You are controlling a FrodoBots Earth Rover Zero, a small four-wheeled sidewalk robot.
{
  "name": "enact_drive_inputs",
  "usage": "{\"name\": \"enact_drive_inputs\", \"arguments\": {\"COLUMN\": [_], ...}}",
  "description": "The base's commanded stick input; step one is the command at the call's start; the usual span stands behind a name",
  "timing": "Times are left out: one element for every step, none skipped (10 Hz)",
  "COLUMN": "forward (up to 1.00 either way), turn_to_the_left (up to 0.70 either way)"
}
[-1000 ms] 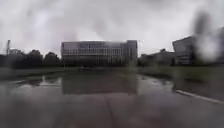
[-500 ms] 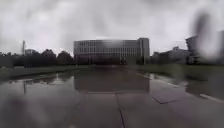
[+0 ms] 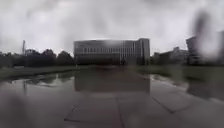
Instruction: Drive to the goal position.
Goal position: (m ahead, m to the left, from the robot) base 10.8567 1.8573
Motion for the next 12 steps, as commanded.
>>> {"name": "enact_drive_inputs", "arguments": {"forward": [0.7,0.7,0.7,0.7,0.7,0.7,0.7,0.7,0.7,0.7,0.7,0.7], "turn_to_the_left": [0.0,0.0,0.0,0.0,0.0,0.0,0.0,0.0,0.0,0.0,0.0,0.0]}}
